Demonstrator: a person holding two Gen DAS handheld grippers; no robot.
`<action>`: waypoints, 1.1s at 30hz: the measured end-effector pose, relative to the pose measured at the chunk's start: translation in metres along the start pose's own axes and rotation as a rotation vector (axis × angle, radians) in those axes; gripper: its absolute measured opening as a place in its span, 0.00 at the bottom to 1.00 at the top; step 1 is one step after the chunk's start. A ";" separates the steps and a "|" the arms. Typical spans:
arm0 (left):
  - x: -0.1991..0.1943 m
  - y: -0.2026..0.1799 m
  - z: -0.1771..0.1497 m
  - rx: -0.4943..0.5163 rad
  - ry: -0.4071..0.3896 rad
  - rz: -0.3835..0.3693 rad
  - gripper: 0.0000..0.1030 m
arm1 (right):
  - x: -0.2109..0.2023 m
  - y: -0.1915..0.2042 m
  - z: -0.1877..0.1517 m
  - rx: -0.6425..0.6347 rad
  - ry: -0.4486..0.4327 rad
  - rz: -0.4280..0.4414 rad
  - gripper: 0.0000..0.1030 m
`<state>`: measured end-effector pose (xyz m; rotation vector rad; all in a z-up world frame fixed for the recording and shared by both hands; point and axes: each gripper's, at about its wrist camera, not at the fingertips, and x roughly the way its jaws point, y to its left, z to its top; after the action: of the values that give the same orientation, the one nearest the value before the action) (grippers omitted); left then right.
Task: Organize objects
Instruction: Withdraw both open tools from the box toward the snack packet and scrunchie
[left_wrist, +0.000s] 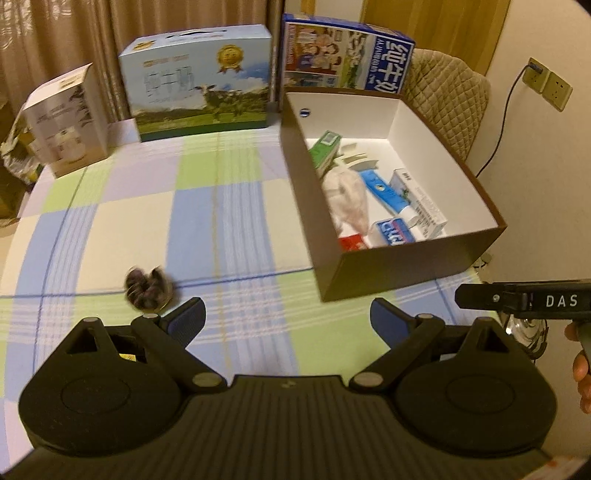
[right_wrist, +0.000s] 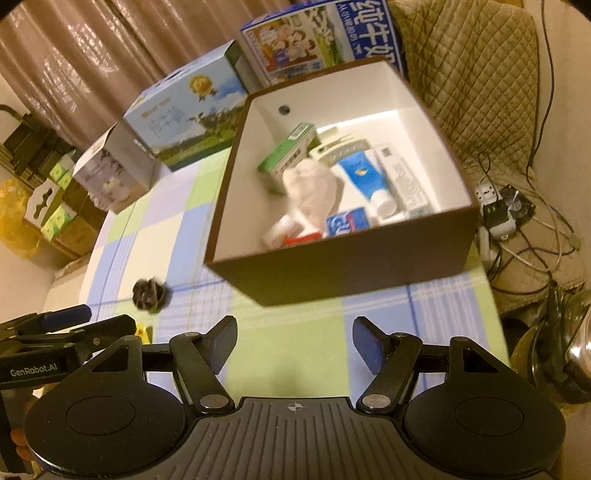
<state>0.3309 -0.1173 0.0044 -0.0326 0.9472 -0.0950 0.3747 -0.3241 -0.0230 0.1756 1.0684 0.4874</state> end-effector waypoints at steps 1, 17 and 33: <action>-0.003 0.005 -0.004 -0.006 0.002 0.004 0.91 | 0.001 0.003 -0.003 -0.002 0.005 0.001 0.65; -0.036 0.076 -0.068 -0.094 0.044 0.082 0.91 | 0.031 0.054 -0.053 -0.070 0.120 0.029 0.65; -0.045 0.135 -0.116 -0.210 0.072 0.140 0.91 | 0.080 0.110 -0.082 -0.196 0.218 0.059 0.65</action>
<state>0.2202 0.0232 -0.0364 -0.1572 1.0253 0.1332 0.3013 -0.1978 -0.0855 -0.0200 1.2230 0.6722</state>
